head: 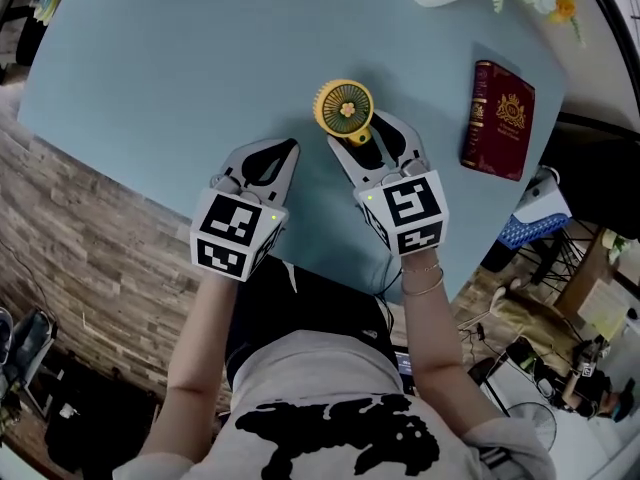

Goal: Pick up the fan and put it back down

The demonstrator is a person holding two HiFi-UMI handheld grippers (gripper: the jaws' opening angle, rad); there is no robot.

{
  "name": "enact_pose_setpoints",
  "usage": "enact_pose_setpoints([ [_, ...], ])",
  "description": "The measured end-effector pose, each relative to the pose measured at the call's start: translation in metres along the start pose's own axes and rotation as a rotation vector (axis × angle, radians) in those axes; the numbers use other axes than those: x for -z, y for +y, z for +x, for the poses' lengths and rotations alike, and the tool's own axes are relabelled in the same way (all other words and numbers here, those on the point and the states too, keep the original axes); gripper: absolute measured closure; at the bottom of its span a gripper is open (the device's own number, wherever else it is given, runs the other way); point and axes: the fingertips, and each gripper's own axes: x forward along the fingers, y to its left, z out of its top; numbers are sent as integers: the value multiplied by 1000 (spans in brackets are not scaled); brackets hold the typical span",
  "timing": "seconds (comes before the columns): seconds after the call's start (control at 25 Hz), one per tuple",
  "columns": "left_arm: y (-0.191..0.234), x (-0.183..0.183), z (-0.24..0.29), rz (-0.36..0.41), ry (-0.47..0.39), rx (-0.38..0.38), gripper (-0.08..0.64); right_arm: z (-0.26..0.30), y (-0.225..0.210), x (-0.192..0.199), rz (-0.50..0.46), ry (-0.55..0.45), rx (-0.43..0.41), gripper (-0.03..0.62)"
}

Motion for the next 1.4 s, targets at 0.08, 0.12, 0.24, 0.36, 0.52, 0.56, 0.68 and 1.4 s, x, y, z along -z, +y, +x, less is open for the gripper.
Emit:
enact_pose_setpoints([
  [0.08, 3, -1, 5, -10, -6, -6, 549, 5, -2, 4, -31, 21, 2, 336],
  [0.12, 4, -2, 7, -15, -9, -10, 549, 8, -2, 6, -42, 31, -1, 336],
  [0.24, 6, -4, 13, -19, -19, -18, 549, 15, -2, 12, -44, 49, -16, 336],
  [0.36, 7, -6, 19, -26, -28, -17, 549, 22, -5, 20, -39, 70, -15, 336],
  [0.52, 11, -3, 20, -48, -22, -30, 549, 30, -9, 28, -40, 105, -10, 336],
  [0.56, 13, -3, 20, -50, -22, -31, 549, 31, -10, 29, -35, 112, -11, 336],
  [0.68, 18, -3, 20, -58, -22, -32, 549, 34, -12, 32, -27, 135, -11, 334],
  [1.4, 17, 1, 19, -56, -4, -15, 549, 39, -12, 38, -6, 163, 10, 331],
])
